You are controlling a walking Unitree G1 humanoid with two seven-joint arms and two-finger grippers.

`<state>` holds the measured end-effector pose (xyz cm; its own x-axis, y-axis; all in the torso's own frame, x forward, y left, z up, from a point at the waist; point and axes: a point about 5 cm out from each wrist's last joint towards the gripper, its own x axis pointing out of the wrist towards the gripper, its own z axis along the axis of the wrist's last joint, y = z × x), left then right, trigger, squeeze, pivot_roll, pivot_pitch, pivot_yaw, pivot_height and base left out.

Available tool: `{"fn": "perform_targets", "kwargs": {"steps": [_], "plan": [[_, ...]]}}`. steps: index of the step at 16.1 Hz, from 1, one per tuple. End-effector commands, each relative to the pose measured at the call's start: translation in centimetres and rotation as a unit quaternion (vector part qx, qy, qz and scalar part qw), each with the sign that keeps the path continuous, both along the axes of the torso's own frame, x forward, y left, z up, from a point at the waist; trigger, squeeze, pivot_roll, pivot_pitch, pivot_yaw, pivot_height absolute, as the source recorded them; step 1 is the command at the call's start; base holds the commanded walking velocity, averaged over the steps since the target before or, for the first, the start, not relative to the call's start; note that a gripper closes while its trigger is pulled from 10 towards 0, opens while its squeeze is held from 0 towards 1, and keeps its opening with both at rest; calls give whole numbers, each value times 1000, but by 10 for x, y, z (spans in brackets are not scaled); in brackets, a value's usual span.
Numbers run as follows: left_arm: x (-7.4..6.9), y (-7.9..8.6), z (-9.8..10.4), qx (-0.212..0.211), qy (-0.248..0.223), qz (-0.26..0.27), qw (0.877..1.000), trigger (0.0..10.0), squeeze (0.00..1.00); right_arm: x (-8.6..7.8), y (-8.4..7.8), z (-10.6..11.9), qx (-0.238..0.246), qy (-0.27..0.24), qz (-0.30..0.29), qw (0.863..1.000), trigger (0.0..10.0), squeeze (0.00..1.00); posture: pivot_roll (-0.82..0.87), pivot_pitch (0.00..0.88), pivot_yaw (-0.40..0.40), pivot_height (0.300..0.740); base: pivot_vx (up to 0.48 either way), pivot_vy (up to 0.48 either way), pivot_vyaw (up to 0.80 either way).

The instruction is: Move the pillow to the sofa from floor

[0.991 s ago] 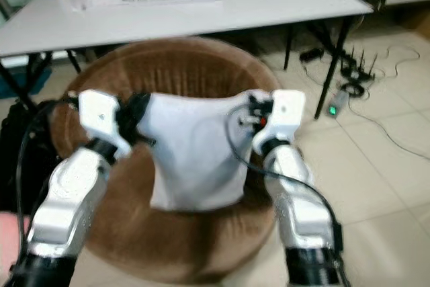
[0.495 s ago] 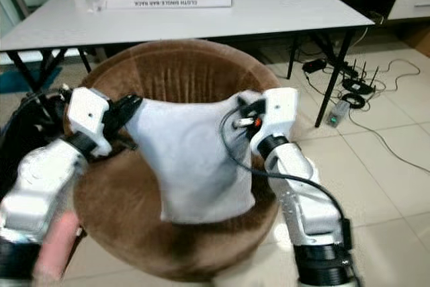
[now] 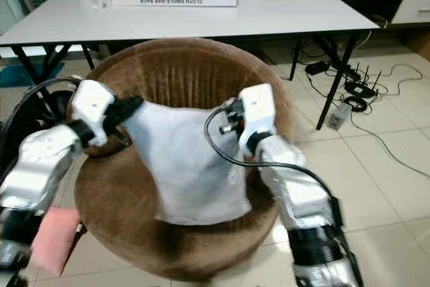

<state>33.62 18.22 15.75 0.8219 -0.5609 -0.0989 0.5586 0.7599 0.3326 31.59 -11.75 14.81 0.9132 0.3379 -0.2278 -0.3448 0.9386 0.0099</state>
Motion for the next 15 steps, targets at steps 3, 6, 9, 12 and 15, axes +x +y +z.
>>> {"fn": "perform_targets", "kwargs": {"steps": [3, 6, 9, 12, 15], "plan": [[26, 4, -2, 8, -7, 49, 999, 10000, 0, 15, 2, -10, -7, -4, -30, 999, 10000, 0, -36, 9, 41, 740, 0, 0, 0], [43, -1, -3, 3, -13, 87, 996, 10000, 0, 38, 1, -6, -35, -45, -90, 994, 10000, 0, -57, 47, 47, 740, 0, 0, 0], [53, -3, 8, 26, -39, 110, 993, 10000, 0, 53, -10, -2, -48, -67, -154, 985, 10000, 0, -70, 66, 51, 740, 0, 0, 0], [59, -1, 17, 21, -39, 121, 992, 10000, 247, 59, -6, 1, -21, -79, -132, 988, 10000, 1000, -74, 70, 53, 740, 0, 0, 0], [58, -2, 12, 27, -27, 113, 993, 10000, 1000, 61, -1, -3, -13, -79, -113, 990, 10000, 1000, -74, 70, 53, 740, 0, 0, 0]]}}
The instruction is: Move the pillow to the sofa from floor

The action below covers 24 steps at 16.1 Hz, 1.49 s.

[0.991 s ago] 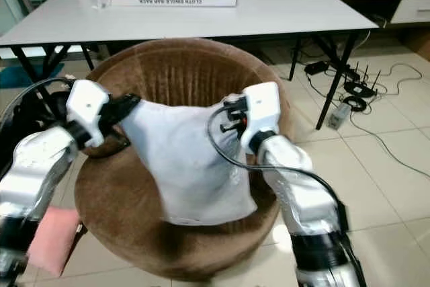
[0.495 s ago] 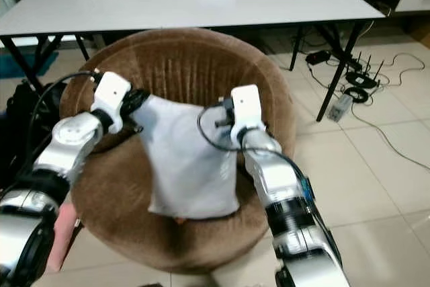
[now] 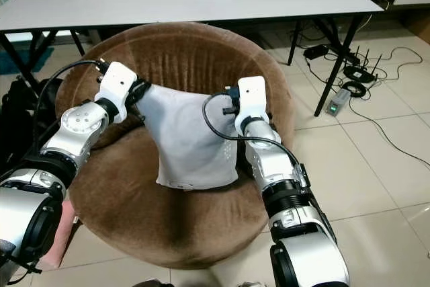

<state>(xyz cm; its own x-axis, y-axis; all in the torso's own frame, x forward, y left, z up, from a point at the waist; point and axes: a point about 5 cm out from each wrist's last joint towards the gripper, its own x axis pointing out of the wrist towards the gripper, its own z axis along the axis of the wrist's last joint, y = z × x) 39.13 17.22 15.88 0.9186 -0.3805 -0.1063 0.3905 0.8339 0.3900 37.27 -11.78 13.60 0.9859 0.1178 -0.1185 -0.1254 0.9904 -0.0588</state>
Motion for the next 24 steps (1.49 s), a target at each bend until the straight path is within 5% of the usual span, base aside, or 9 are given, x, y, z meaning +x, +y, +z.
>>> {"fn": "perform_targets", "kwargs": {"steps": [1, 7, 8, 9, 13, 15, 18, 20, 24], "plan": [[3, 8, 10, 3, -14, 13, 1000, 10000, 1000, 5, 0, 9, 4, -19, 1, 1000, 10000, 1000, -75, 64, 55, 740, 0, 0, 0], [7, 23, 19, 42, -33, 66, 996, 10000, 1000, 15, -1, 23, 2, -52, -6, 999, 10000, 1000, -78, 51, 43, 740, 0, 0, 0], [7, 26, 19, 49, -32, 74, 996, 10000, 894, 16, -2, 26, -2, -62, -12, 998, 10000, 553, -80, 49, 41, 740, 0, 0, 0], [6, 30, 15, 69, -25, 85, 994, 10000, 86, 18, -2, 34, 0, -80, -15, 997, 10000, 0, -84, 50, 39, 740, 0, 0, 0], [1, 22, -4, 95, -3, 77, 992, 10000, 0, 14, -17, 58, 21, -143, -26, 989, 10000, 0, -101, 64, 21, 740, 0, 0, 0], [-2, 13, -15, 91, 5, 64, 994, 10000, 0, 1, -38, 60, 0, -142, 40, 989, 10000, 0, -108, 71, 12, 740, 0, 0, 0], [-13, 1, -39, 67, 28, 47, 996, 10000, 0, -48, -82, 21, -116, -5, 228, 967, 10000, 0, -114, 77, 12, 740, 0, 0, 0], [-18, -4, -49, 35, 34, 41, 998, 10000, 0, -61, -100, 3, -149, 31, 218, 964, 10000, 0, -130, 75, 19, 740, 0, 0, 0], [-26, -3, -54, -27, 23, 35, 999, 10000, 0, -71, -89, -8, -137, 63, 213, 965, 10000, 0, -120, 55, 19, 740, 0, 0, 0]]}}
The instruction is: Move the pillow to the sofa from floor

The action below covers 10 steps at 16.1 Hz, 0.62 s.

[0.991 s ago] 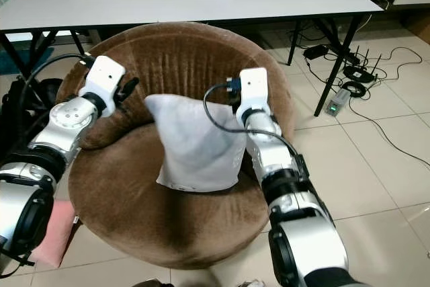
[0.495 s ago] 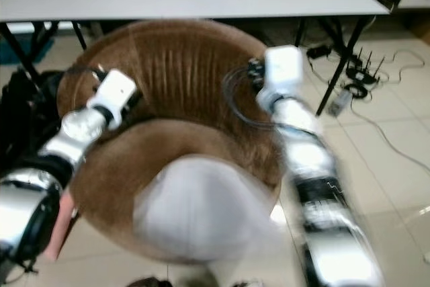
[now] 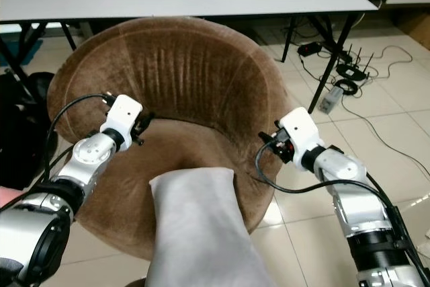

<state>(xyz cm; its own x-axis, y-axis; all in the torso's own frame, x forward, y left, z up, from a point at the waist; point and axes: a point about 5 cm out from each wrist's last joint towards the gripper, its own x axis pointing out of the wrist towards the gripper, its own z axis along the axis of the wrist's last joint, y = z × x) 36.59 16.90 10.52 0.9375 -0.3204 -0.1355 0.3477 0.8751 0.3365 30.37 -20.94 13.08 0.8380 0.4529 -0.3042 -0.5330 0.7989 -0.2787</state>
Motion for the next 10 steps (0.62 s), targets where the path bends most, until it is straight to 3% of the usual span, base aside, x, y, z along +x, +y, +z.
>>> {"fn": "perform_targets", "kwargs": {"steps": [1, 2, 3, 6, 7, 9, 10], "plan": [[-5, 0, -2, -41, -7, -16, 999, 10000, 0, -7, 6, -14, -3, 43, 7, 999, 10000, 12, -120, 55, 19, 740, 0, 0, 0], [-8, -2, -2, -67, -11, -35, 997, 10000, 0, -10, 7, -23, -3, 69, 8, 998, 10000, 286, -111, 52, 16, 740, 0, 0, 0], [-15, -8, -3, -89, -17, -76, 993, 10000, 0, -15, 6, -32, 0, 92, 18, 996, 10000, 1000, -111, 52, 16, 740, 0, 0, 0], [-35, -20, -8, -99, -24, -167, 981, 10000, 0, -25, 5, -40, -27, 109, 78, 991, 10000, 1000, -98, 46, 16, 740, 0, 0, 0], [-49, -23, -14, -102, -10, -207, 973, 10000, 0, -31, 8, -37, -26, 108, 118, 987, 10000, 1000, -80, 44, 13, 740, 0, 0, 0], [-73, -15, -30, -63, 36, -257, 964, 10000, 0, -48, 17, -38, -42, 132, 199, 970, 10000, 1000, -69, 46, 17, 740, 0, 0, 0], [-77, -12, -33, -52, 46, -262, 963, 10000, 0, -54, 18, -43, -57, 144, 220, 963, 10000, 1000, -69, 46, 17, 740, 0, 0, 0]]}}
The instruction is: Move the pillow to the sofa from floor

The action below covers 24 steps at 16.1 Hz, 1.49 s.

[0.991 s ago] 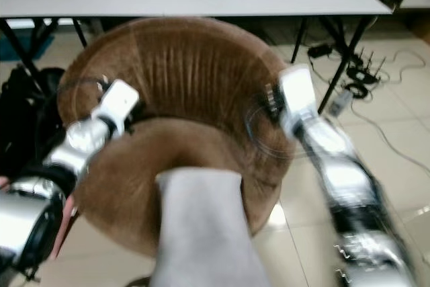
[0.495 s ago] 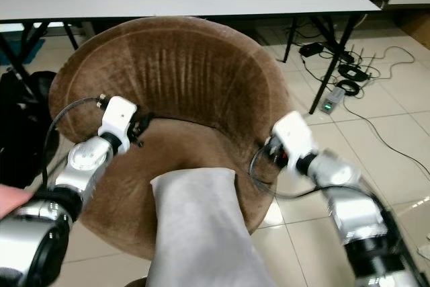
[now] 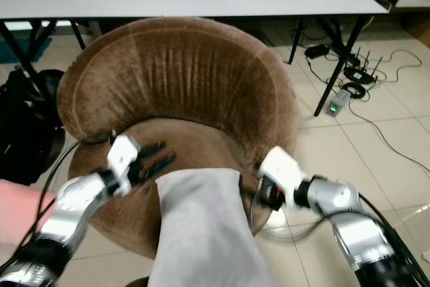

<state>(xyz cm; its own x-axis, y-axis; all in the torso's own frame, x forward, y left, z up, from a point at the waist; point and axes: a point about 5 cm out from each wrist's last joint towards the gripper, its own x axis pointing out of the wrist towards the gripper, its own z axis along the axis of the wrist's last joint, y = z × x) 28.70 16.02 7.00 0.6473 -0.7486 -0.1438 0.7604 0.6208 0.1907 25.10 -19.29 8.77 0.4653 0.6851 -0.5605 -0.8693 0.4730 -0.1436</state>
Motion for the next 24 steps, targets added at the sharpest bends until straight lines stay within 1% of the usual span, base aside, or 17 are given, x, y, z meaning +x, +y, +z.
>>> {"fn": "perform_targets", "kwargs": {"steps": [1, 3, 5, 7, 9, 10, 11, 13, 14, 16, 17, 18, 19, 20, 21, 22, 24], "plan": [[-5, 1, 2, 18, 6, -24, 1000, 10000, 0, -11, 0, -10, -30, 22, 41, 998, 10000, 1000, -67, 47, 18, 740, 0, 0, 0], [-11, 2, 4, 21, 9, -30, 999, 10000, 0, -12, -5, -19, -60, 25, 38, 997, 10000, 1000, -63, 47, 19, 740, 0, 0, 0], [-22, -2, 3, 23, 21, -39, 999, 10000, 0, 0, -20, -36, -85, 17, -61, 994, 10000, 1000, -62, 46, 23, 740, 0, 0, 0], [-28, -6, 2, 20, 28, -45, 998, 10000, 0, 2, -28, -44, -83, 34, -99, 991, 10000, 1000, -62, 46, 23, 740, 0, 0, 0], [-33, -9, 1, 16, 36, -51, 998, 10000, 0, -6, -33, -50, -91, 53, -81, 991, 10000, 1000, -62, 46, 23, 740, 0, 0, 0], [-40, -10, -1, 20, 49, -55, 997, 10000, 0, -11, -45, -58, -138, 57, -65, 987, 10000, 1000, -56, 48, 27, 740, 0, 0, 0], [-41, -10, -3, 25, 51, -54, 997, 10000, 0, -11, -49, -60, -158, 53, -67, 984, 10000, 1000, -56, 48, 27, 740, 0, 0, 0], [-45, -9, -7, 37, 64, -52, 996, 10000, 0, 0, -65, -66, -229, -1, -127, 965, 10000, 1000, -56, 49, 28, 740, 0, 0, 0], [-48, -2, -17, 55, 84, -35, 994, 10000, 0, 8, -75, -67, -257, -41, -195, 946, 10000, 1000, -56, 49, 28, 740, 0, 0, 0], [-50, 5, -25, 68, 102, -13, 992, 10000, 0, 10, -77, -67, -256, -49, -218, 941, 10000, 1000, -54, 52, 31, 740, 0, 0, 0], [-54, 14, -37, 89, 129, 13, 988, 10000, 0, 10, -79, -69, -259, -55, -228, 937, 10000, 969, -54, 52, 31, 740, 0, 0, 0], [-65, 30, -57, 123, 177, 45, 976, 10000, 0, 8, -81, -76, -272, -62, -240, 930, 10000, 545, -54, 52, 31, 740, 0, 0, 0], [-70, 35, -64, 134, 193, 51, 971, 10000, 0, 7, -81, -79, -280, -66, -244, 926, 10000, 43, -52, 54, 33, 740, 0, 0, 0], [-76, 41, -73, 147, 214, 60, 964, 10000, 0, 6, -82, -84, -292, -70, -249, 921, 10000, 0, -52, 54, 33, 740, 0, 0, 0], [-79, 43, -80, 154, 226, 66, 960, 10000, 0, 4, -81, -88, -299, -72, -249, 918, 10000, 0, -52, 54, 33, 740, 0, 0, 0], [-86, 45, -94, 173, 251, 72, 950, 10000, 0, 0, -79, -96, -316, -73, -246, 913, 10000, 0, -52, 54, 33, 740, 0, 0, 0], [-90, 43, -108, 197, 262, 76, 942, 10000, 0, -4, -77, -102, -331, -76, -247, 907, 10000, 0, -53, 52, 37, 740, 0, 0, 0]]}}
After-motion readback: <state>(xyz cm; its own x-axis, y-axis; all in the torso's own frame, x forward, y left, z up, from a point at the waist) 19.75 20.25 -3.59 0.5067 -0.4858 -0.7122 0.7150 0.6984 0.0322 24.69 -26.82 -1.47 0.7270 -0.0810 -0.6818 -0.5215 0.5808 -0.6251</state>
